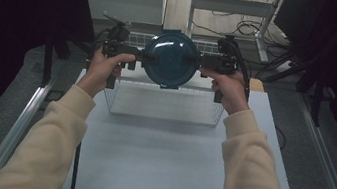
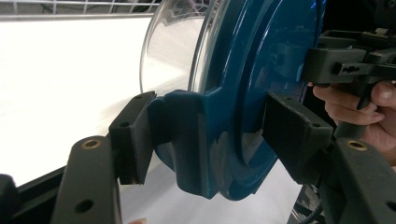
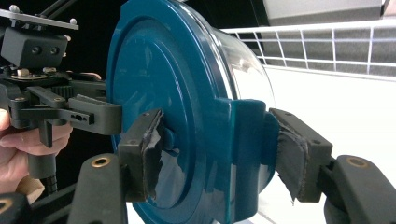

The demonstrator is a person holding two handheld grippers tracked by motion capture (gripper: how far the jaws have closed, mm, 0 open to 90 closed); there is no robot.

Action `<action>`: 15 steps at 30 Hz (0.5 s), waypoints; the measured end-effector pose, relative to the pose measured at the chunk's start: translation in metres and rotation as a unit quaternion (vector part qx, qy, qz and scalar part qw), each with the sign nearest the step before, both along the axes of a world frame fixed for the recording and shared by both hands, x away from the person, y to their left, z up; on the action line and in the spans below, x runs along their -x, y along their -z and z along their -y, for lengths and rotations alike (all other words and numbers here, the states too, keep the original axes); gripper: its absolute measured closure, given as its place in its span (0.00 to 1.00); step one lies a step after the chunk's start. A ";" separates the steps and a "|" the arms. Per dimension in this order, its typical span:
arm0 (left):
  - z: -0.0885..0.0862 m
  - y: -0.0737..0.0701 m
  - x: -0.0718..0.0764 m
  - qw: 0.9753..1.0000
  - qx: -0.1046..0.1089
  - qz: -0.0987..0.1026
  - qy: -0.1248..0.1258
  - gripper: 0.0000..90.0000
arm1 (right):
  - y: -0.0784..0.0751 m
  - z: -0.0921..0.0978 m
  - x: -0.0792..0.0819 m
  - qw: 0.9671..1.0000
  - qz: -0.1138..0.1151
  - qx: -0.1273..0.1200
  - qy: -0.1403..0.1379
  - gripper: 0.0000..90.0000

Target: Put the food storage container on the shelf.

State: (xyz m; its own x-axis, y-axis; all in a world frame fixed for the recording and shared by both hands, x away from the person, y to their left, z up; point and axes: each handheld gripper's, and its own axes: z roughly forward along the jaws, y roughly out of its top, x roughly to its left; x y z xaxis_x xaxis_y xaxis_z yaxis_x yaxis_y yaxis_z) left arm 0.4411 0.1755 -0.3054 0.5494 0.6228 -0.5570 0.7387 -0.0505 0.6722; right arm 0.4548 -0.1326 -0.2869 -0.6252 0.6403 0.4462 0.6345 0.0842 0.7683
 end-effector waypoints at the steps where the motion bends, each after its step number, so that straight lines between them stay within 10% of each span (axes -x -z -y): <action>1: 0.000 0.002 -0.002 1.000 0.000 -0.004 0.000 0.40 | 0.001 0.000 -0.002 1.000 -0.003 0.000 0.000 0.42; 15: -0.001 0.010 -0.029 0.998 0.040 -0.047 -0.016 0.39 | 0.013 0.003 -0.028 0.997 -0.061 -0.042 0.036 0.41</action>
